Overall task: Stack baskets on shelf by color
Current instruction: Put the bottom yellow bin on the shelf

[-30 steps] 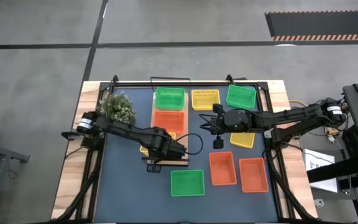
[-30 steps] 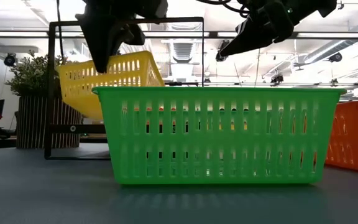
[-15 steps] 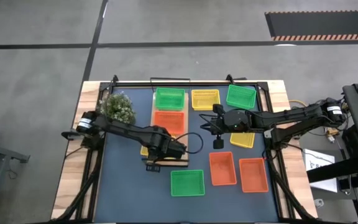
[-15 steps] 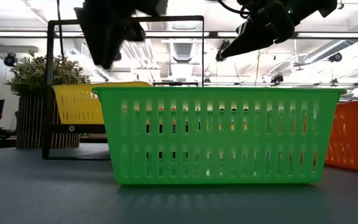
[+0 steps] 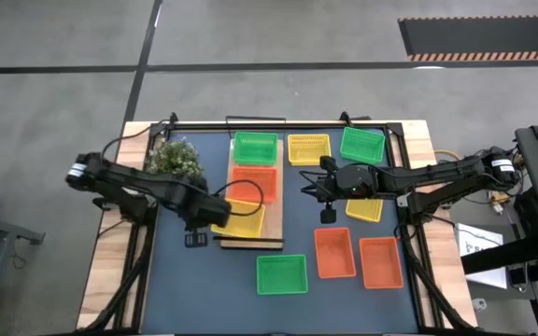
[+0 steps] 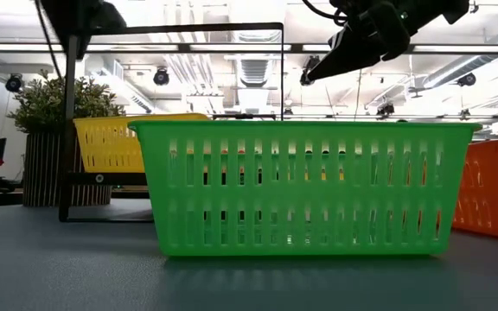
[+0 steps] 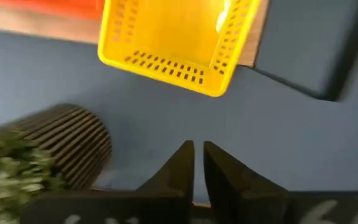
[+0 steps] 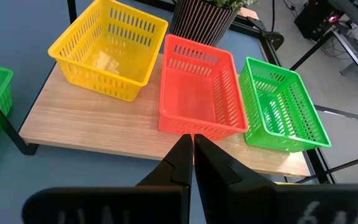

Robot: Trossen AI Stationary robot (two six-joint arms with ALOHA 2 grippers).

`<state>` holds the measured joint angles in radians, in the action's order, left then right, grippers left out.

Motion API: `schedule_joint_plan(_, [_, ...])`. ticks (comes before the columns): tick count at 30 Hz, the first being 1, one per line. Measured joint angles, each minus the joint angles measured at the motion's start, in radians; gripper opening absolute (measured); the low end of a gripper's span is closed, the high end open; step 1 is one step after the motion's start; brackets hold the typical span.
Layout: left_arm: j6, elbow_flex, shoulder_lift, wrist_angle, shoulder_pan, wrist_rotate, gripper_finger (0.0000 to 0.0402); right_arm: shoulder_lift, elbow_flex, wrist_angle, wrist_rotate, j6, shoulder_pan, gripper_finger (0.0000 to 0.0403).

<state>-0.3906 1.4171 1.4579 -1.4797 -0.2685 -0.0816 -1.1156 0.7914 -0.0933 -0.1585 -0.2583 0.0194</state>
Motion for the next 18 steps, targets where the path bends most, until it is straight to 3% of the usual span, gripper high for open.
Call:
schedule_joint_plan(8, [-0.049,-0.285,-0.062,0.216,-0.001,0.002,0.0001,0.0,0.0,0.001,0.0,-0.002,0.0,0.0009])
schedule_joint_plan(18, [-0.048,-0.321,0.011,0.362,0.0,0.003,0.0001,0.0,0.0,0.002,0.0,-0.003,0.0,0.0009])
